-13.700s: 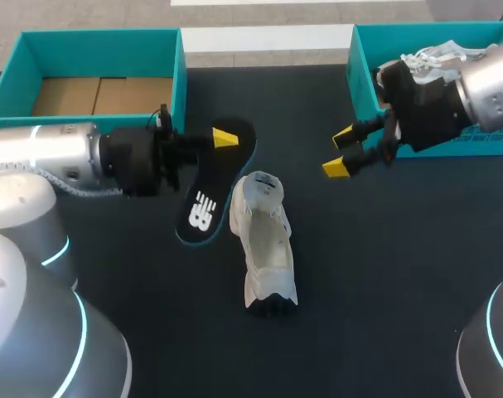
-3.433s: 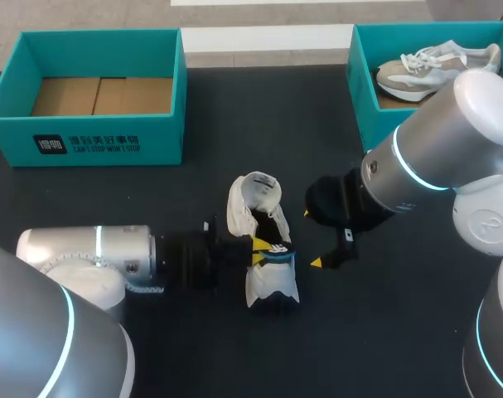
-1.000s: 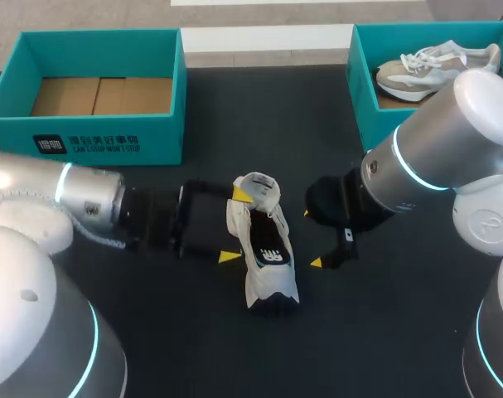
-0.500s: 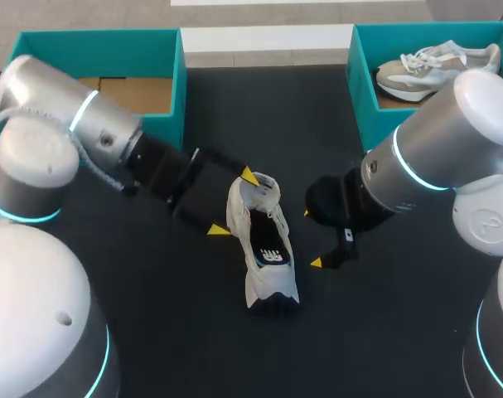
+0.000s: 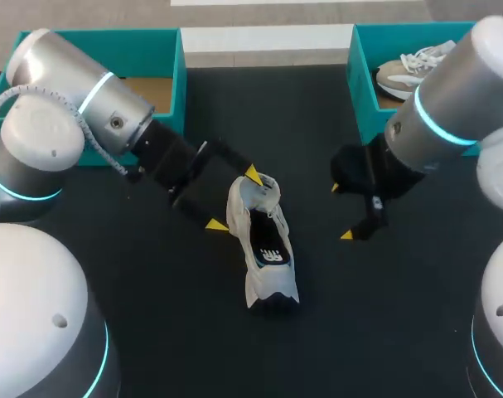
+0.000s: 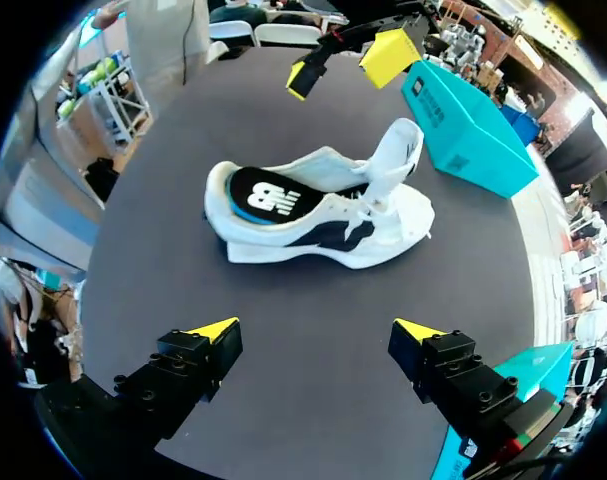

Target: Take the shoe out of the shoebox, open the shoe tongue, remove and reinsert the insole, then place the shoe into the shoebox

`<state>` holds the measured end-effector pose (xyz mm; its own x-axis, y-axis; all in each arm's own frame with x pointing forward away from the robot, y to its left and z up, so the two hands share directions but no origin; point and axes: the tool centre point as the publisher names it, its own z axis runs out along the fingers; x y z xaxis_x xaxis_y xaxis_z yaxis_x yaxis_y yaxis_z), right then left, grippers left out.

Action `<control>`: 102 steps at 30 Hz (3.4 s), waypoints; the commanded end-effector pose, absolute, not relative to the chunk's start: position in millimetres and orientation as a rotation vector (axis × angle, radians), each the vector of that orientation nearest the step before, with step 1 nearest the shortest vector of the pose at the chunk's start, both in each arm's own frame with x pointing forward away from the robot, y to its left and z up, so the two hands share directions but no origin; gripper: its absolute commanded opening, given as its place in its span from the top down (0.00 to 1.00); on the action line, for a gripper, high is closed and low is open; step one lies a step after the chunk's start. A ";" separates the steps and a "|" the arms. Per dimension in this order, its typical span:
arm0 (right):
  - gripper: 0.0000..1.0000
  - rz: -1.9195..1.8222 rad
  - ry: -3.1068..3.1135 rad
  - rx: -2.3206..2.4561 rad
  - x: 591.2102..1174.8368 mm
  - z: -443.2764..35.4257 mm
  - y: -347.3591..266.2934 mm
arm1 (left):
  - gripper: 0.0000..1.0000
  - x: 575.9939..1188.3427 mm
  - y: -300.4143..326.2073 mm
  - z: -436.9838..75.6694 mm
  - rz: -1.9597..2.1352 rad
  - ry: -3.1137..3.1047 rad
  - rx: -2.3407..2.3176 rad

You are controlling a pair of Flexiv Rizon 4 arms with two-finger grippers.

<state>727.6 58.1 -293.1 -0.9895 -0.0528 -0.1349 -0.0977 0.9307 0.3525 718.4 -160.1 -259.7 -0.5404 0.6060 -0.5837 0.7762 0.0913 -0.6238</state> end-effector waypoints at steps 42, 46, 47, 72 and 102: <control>0.00 0.636 3.071 -0.200 722.9 -218.2 -2.8 | 1.00 718.5 -166.5 -251.7 -0.721 2.369 2.132; 0.00 0.636 3.071 -0.200 722.9 -218.2 -2.8 | 1.00 718.5 -166.5 -251.7 -0.721 2.369 2.132; 0.00 0.636 3.071 -0.200 722.9 -218.2 -2.8 | 1.00 718.5 -166.5 -251.7 -0.721 2.369 2.132; 0.00 0.636 3.071 -0.200 722.9 -218.2 -2.8 | 1.00 694.0 -191.3 -336.8 -0.518 2.365 2.351; 0.00 0.636 3.071 -0.200 722.9 -218.2 -2.8 | 1.00 690.0 -202.7 -341.4 -0.479 2.321 2.229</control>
